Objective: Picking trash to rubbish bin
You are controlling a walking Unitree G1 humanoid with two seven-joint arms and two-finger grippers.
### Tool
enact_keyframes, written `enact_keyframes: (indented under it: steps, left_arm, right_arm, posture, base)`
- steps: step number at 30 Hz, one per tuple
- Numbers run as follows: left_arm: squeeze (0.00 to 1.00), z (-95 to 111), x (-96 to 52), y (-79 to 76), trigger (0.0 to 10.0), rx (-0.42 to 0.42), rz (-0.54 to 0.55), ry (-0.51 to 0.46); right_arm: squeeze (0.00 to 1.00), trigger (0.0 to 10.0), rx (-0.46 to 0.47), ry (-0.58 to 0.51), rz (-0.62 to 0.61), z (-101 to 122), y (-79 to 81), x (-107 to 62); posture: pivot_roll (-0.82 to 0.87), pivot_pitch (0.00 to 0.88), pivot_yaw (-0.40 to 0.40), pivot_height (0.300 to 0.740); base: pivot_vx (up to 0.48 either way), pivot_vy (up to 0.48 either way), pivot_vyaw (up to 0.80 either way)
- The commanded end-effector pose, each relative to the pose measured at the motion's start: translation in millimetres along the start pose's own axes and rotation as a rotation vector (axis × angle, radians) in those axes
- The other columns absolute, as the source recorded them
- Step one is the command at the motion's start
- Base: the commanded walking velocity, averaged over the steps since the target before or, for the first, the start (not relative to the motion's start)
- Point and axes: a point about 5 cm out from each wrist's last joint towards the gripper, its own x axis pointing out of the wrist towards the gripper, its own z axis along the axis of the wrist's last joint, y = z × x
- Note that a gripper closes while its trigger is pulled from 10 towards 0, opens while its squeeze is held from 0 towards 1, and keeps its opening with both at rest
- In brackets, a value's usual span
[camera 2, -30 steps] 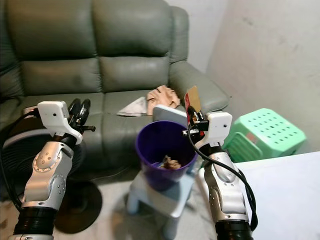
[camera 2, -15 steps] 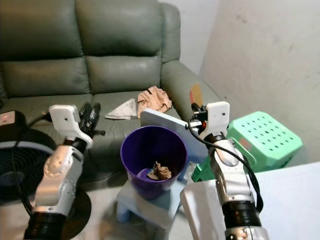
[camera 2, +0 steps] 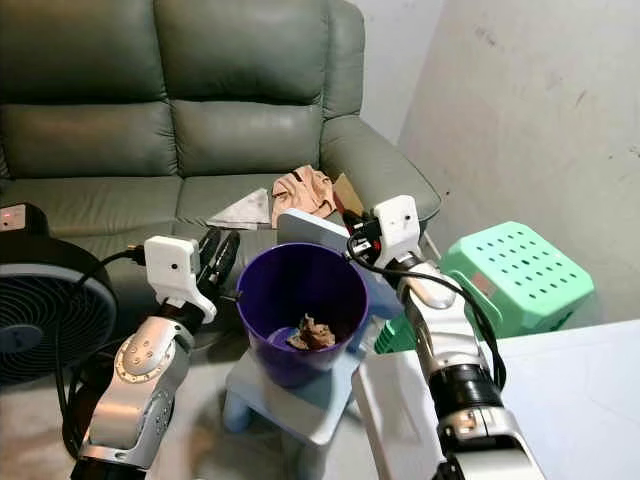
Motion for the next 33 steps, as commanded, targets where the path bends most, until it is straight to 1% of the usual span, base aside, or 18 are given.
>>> enact_keyframes:
  steps: [1, 3, 4, 8, 11, 12, 14, 17, 22, 23, 25, 26, 27, 28, 33]
  left_arm:
    - [0.0, 1, -4.4, -20.0, 10.0, 0.014, -0.08, 0.008]
    - [0.0, 1, -5.7, -22.1, 10.0, 0.015, -0.083, 0.009]
    - [0.0, 0, -10.1, -25.8, 10.0, 0.003, -0.085, 0.016]
    - [0.0, 0, -14.5, -29.9, 10.0, -0.001, -0.084, 0.022]
    - [0.0, -4, -23.9, -36.7, 10.0, -0.021, -0.076, 0.045]
    - [0.0, -4, -25.4, -37.8, 10.0, -0.024, -0.073, 0.05]
    - [0.0, -5, -28.0, -39.4, 10.0, -0.02, -0.067, 0.057]
    - [0.0, -5, -30.2, -41.1, 10.0, -0.014, -0.062, 0.063]
    - [0.0, -4, -32.3, -42.8, 10.0, -0.021, -0.053, 0.07]
    - [0.0, -4, -33.1, -42.7, 10.0, -0.025, -0.047, 0.073]
    - [0.0, -4, -33.5, -43.0, 10.0, -0.021, -0.045, 0.074]
    - [0.0, -4, -33.6, -42.8, 10.0, -0.02, -0.043, 0.073]
    - [0.0, -4, -33.9, -42.9, 10.0, -0.02, -0.042, 0.074]
    - [0.0, -3, -34.1, -43.0, 10.0, -0.019, -0.041, 0.074]
    - [0.0, -3, -34.0, -42.1, 10.0, -0.018, -0.037, 0.074]
  right_arm:
    - [0.0, 10.0, -0.014, 0.034, 0.07, 1, 5.7, 9.9]
    - [0.0, 10.0, -0.013, 0.027, 0.076, 2, 7.0, 11.6]
    - [0.0, 10.0, -0.016, 0.041, 0.087, 4, 11.1, 17.4]
    - [0.0, 10.0, -0.004, 0.045, 0.114, 4, 13.9, 20.2]
    - [0.0, 10.0, -0.025, 0.061, 0.142, 4, 18.6, 25.7]
    - [0.0, 10.0, -0.021, 0.067, 0.152, 3, 19.4, 26.6]
    - [0.0, 10.0, -0.045, 0.079, 0.164, 3, 20.8, 28.2]
    - [0.0, 10.0, -0.048, 0.104, 0.177, 2, 22.5, 30.9]
    - [0.0, 10.0, -0.072, 0.1, 0.2, 5, 26.4, 34.9]
    - [0.0, 10.0, -0.045, 0.098, 0.199, 5, 26.9, 36.4]
    - [0.0, 10.0, -0.03, 0.087, 0.205, 6, 27.5, 37.2]
    - [0.36, 10.0, -0.023, 0.078, 0.207, 7, 27.9, 37.5]
    - [0.36, 10.0, -0.017, 0.073, 0.209, 7, 28.1, 37.7]
    - [1.0, 10.0, -0.006, 0.074, 0.222, 7, 29.6, 38.3]
    - [1.0, 10.0, 0.001, 0.07, 0.237, 7, 32.8, 39.8]
  posture:
    - [0.24, 0.114, -0.161, 0.715]
    - [0.25, 0.121, -0.164, 0.715]
    - [0.25, 0.135, -0.169, 0.715]
    - [0.25, 0.155, -0.175, 0.715]
    - [0.26, 0.185, -0.189, 0.715]
    - [0.26, 0.189, -0.191, 0.715]
    - [0.26, 0.197, -0.196, 0.715]
    - [0.26, 0.204, -0.2, 0.715]
    - [0.27, 0.216, -0.211, 0.715]
    - [0.27, 0.217, -0.213, 0.715]
    - [0.27, 0.218, -0.215, 0.715]
    - [0.27, 0.218, -0.215, 0.715]
    - [0.27, 0.218, -0.214, 0.715]
    - [0.28, 0.216, -0.216, 0.715]
    - [0.28, 0.212, -0.215, 0.715]
  base:
    - [0.0, 0.0, 0.0]
    - [0.0, 0.0, 0.0]
    - [0.0, 0.0, 0.0]
    - [0.0, 0.0, 0.0]
    - [0.0, 0.0, 0.0]
    - [0.0, 0.0, 0.0]
    - [0.0, 0.0, 0.0]
    - [0.0, 0.0, 0.0]
    - [0.0, 0.0, 0.0]
    - [0.0, 0.0, 0.0]
    - [0.0, 0.0, 0.0]
    - [0.0, 0.0, 0.0]
    - [0.0, 0.0, 0.0]
    - [0.0, 0.0, 0.0]
    - [0.0, 0.0, 0.0]
